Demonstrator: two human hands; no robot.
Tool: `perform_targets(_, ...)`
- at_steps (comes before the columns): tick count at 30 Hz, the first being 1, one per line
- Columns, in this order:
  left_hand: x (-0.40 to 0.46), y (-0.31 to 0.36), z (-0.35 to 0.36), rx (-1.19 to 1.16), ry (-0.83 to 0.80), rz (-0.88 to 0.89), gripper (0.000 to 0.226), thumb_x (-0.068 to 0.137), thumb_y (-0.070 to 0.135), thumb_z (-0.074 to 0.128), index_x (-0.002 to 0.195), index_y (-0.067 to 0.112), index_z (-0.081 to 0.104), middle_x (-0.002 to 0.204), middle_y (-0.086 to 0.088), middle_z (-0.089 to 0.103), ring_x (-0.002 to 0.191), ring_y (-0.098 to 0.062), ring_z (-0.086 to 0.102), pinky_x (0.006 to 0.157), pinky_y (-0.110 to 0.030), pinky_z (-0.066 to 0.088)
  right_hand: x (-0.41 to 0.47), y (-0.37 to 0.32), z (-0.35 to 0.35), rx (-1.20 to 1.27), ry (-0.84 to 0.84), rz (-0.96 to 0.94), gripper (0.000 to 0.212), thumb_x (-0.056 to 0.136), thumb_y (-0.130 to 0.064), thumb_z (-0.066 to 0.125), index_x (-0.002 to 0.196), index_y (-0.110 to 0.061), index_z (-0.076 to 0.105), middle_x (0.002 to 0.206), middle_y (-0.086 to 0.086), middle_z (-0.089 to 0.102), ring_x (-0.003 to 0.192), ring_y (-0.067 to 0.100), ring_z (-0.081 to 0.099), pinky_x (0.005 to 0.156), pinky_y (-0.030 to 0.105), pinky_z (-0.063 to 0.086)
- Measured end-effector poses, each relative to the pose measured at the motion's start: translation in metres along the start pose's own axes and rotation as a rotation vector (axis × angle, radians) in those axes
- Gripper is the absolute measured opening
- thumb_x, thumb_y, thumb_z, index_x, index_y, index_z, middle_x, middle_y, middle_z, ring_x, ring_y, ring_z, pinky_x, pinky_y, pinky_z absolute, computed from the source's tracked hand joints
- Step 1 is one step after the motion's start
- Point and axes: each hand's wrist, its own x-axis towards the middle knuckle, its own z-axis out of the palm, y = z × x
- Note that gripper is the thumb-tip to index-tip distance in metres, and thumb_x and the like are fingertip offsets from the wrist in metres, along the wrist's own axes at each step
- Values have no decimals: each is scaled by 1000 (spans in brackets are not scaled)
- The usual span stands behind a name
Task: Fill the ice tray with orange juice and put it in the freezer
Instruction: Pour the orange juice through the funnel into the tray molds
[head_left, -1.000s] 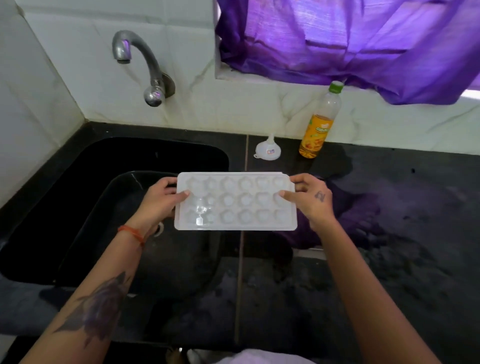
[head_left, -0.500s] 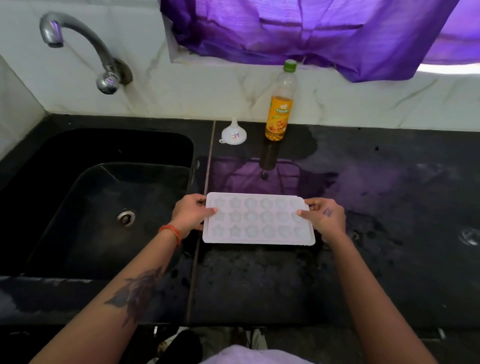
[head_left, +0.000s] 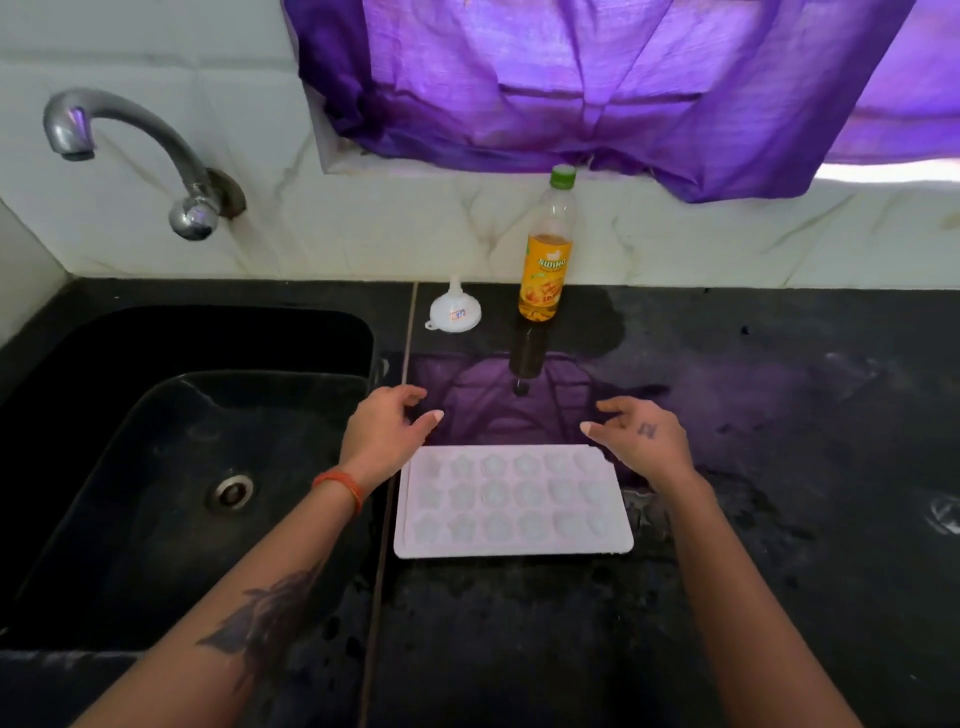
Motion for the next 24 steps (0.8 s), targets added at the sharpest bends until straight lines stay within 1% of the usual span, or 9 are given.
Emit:
perform_targets(2,23,19,1,-48,-50,100,42,85,34,67,123,18,60,123,-2,61,91,-12,62,77,-22,44,15,-21,-11,37,-5,-56,53,79,-47,69,125,-24,59,114,1,68,106,20,61,85,28,44)
perform_targets(4,47,41,1,-59,-102,197,45,85,33,67,126,18,58,124,-1,60,91,-10,59,80,-22,44,34,-46,-22,79,13,-100,60,79,-44,71,132,-24,53,123,4,63,113,21,58,90,28,43)
perform_targets(7,80,64,7,0,-213,285,51,86,33,65,132,17,52,129,-4,58,106,-17,58,93,-28,45,71,-86,-34,131,55,-136,74,79,-40,73,142,-21,39,135,9,54,123,25,52,99,34,41)
perform_targets(9,102,70,18,128,-321,337,55,86,35,65,135,17,49,135,-6,53,122,-23,52,103,-35,42,102,-109,-38,147,80,-146,84,78,-37,75,146,-18,30,141,13,47,128,29,46,103,38,39)
perform_targets(13,133,61,50,571,-514,412,66,85,45,60,143,25,35,149,-9,33,135,-32,34,106,-50,36,162,-143,-38,264,141,-118,103,74,-33,79,151,-17,12,146,17,37,133,32,38,106,38,36)
perform_targets(15,139,51,65,685,-564,424,74,85,50,58,147,28,25,156,-7,20,142,-33,21,110,-54,29,183,-153,-30,356,159,-102,109,72,-32,81,151,-18,8,147,17,35,134,32,37,106,37,36)
perform_targets(19,143,31,78,730,-550,469,77,86,59,51,150,32,17,161,-1,6,147,-30,7,113,-56,18,204,-158,-11,414,273,-116,89,74,-31,79,142,-20,23,136,14,48,124,31,47,99,35,40)
perform_targets(21,142,22,78,710,-494,501,76,85,63,48,149,34,19,161,2,8,147,-26,8,114,-53,18,203,-159,-7,384,313,-137,77,75,-31,78,135,-19,31,130,13,53,118,30,52,95,37,43)
perform_targets(24,136,13,77,611,-383,523,72,84,63,49,146,31,30,158,2,21,145,-23,18,112,-43,22,192,-154,-7,367,344,-157,74,72,-31,79,129,-19,35,125,11,55,112,28,54,92,36,46)
